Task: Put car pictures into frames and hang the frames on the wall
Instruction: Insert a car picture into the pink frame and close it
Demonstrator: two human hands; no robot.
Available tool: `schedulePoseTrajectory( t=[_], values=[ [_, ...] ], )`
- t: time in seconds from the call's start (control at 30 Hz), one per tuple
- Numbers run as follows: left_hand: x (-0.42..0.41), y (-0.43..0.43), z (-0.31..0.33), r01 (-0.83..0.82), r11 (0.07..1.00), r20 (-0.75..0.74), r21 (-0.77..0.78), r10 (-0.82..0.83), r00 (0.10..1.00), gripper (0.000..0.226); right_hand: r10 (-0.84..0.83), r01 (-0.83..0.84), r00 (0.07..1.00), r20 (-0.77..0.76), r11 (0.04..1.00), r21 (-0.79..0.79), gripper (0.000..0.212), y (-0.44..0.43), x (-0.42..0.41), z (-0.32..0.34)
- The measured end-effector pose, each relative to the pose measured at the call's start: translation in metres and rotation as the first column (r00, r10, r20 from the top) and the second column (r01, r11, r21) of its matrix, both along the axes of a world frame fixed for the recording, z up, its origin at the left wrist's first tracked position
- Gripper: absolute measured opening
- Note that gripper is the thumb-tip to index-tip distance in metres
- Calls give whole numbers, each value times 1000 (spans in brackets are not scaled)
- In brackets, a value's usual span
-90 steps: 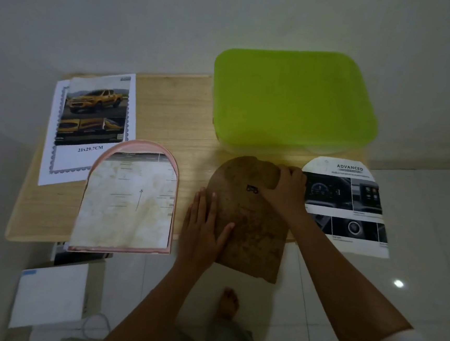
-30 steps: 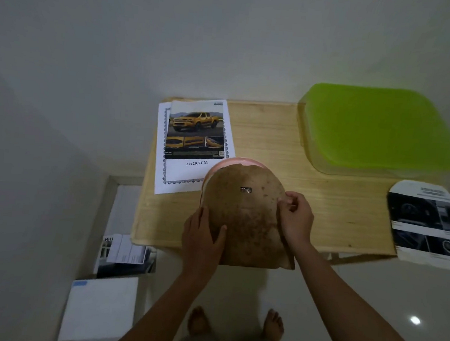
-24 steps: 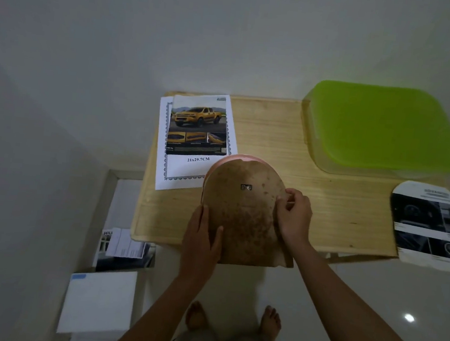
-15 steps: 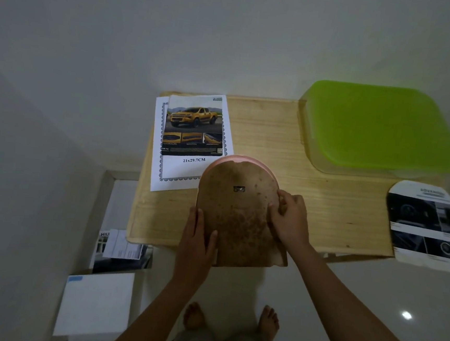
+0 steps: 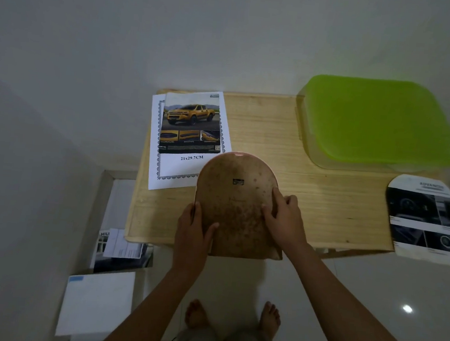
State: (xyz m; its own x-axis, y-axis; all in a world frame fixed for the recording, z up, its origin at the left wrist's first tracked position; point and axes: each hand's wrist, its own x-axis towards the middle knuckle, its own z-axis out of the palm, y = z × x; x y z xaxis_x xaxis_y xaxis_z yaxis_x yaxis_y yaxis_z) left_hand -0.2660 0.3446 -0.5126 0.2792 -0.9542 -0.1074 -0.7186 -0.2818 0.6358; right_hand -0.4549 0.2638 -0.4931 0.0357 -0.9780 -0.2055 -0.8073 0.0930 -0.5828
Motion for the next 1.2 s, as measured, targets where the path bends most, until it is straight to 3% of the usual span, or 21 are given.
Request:
schedulePoseTrajectory(
  t=[0.23, 0.37, 0.6, 1.03, 1.2],
  values=[
    [1, -6, 2, -3, 1000, 55, 11, 3, 999, 67, 28, -26, 999, -43, 999, 39, 66, -2, 1, 1],
    [12, -2, 1, 51, 999, 64, 10, -52, 997, 69, 72, -80, 993, 89, 992, 97, 85, 7, -8, 3],
    [29, 14, -4, 222, 975, 105, 19, -223, 969, 97, 194, -200, 980, 53, 969, 145, 114, 27, -16, 7],
    [25, 11, -7, 177, 983, 138, 53, -183, 973, 100, 197, -189, 978, -67, 977, 103, 101, 37, -9, 11],
    [24, 18, -12, 200, 979, 142, 23, -202, 969, 82, 57, -61, 996, 65, 995, 74, 88, 60, 1, 10]
  ],
)
